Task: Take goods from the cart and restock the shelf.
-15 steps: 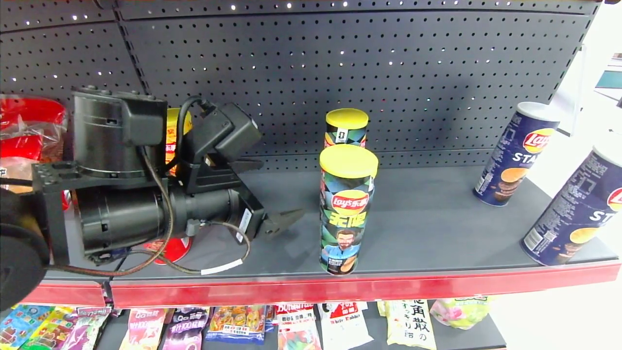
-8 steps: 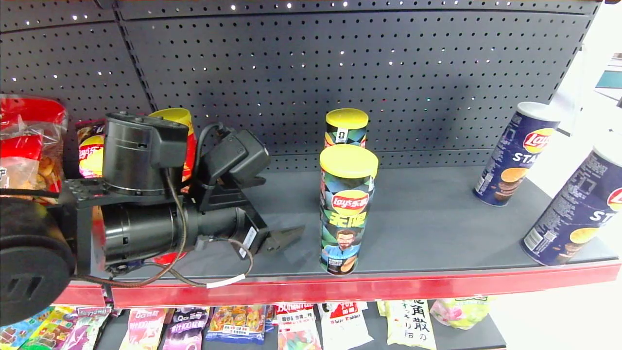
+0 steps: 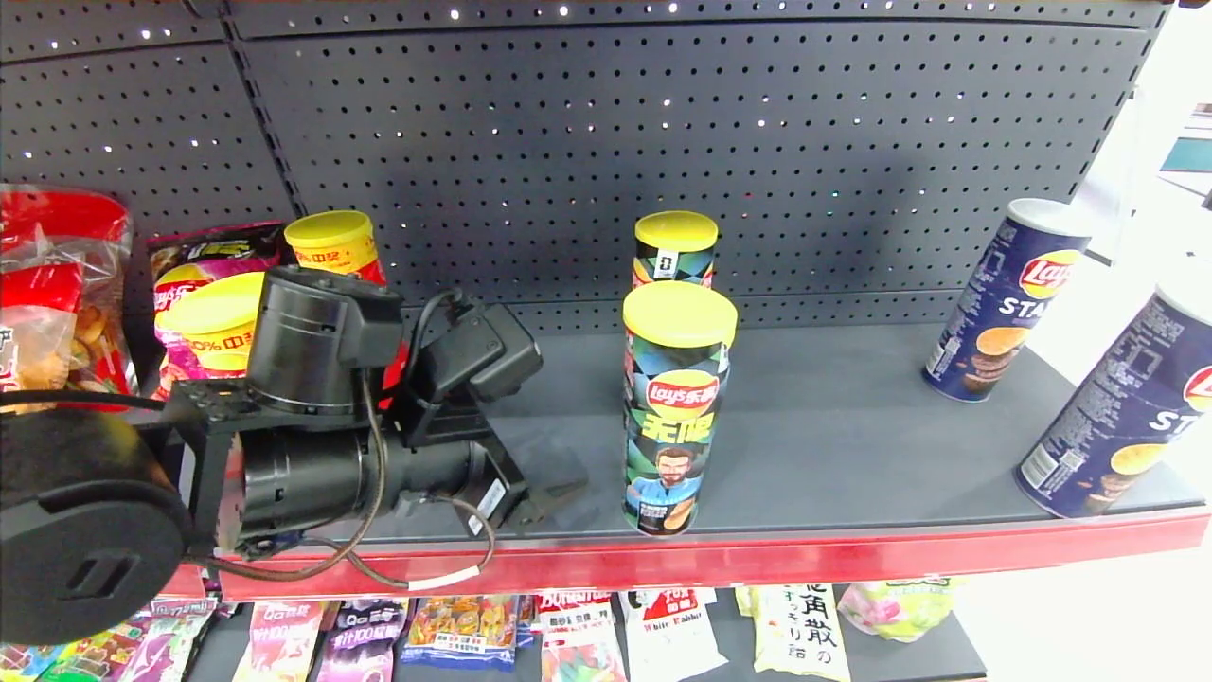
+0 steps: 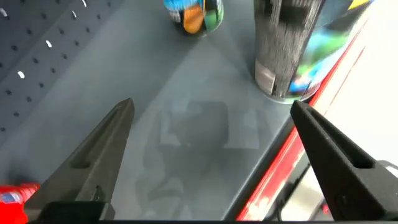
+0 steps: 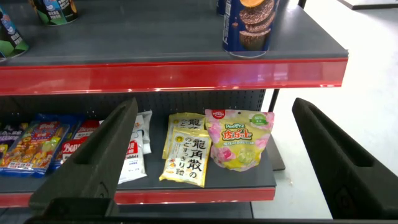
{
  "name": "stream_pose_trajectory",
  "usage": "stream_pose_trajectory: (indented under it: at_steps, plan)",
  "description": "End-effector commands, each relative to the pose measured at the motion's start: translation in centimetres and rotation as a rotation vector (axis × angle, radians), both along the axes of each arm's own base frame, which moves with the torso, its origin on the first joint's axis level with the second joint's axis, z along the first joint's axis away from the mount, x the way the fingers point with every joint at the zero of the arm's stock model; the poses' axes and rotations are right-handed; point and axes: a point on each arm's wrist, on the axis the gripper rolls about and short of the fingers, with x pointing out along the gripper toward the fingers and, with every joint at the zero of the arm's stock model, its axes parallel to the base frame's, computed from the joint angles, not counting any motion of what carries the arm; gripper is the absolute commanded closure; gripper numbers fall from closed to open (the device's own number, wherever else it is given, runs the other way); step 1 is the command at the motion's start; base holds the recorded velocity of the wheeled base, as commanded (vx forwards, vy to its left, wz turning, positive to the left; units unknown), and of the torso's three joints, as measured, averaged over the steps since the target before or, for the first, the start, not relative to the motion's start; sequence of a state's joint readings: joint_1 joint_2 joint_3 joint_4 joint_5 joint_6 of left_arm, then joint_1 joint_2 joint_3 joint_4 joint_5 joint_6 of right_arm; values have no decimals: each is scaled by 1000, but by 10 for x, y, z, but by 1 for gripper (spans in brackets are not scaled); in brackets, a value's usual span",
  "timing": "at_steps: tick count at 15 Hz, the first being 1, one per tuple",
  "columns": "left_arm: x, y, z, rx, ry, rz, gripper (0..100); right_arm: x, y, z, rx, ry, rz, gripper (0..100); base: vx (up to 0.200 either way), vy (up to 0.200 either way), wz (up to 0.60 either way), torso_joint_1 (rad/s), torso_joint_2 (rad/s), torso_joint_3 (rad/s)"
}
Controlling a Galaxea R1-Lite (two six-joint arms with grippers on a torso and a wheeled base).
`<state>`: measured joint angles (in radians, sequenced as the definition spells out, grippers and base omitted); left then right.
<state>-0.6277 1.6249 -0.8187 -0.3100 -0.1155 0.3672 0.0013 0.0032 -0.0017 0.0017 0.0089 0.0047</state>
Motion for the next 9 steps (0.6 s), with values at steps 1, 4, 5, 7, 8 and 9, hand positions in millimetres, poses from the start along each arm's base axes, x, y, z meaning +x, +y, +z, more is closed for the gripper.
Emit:
stream_pose_trajectory:
  at_steps: [1,4,5,7,8,9]
  plan:
    - [1,-1,-7,15,18,-2,0,0,0,0,0,0,1,0,0,0,0,0,0,0]
    - [8,-6,-19,48,31,-13,0,0,0,0,0,0,1,0,0,0,0,0,0,0]
    - [10,-7,-22,62,28,-20,0,0,0,0,0,0,1,0,0,0,0,0,0,0]
    - [13,-9,-25,87,19,-36,0,0,0,0,0,0,1,0,0,0,0,0,0,0]
    - [14,-10,-27,98,14,-43,0,0,0,0,0,0,1,0,0,0,0,0,0,0]
    - [16,-11,-30,111,13,-50,0,0,0,0,0,0,1,0,0,0,0,0,0,0]
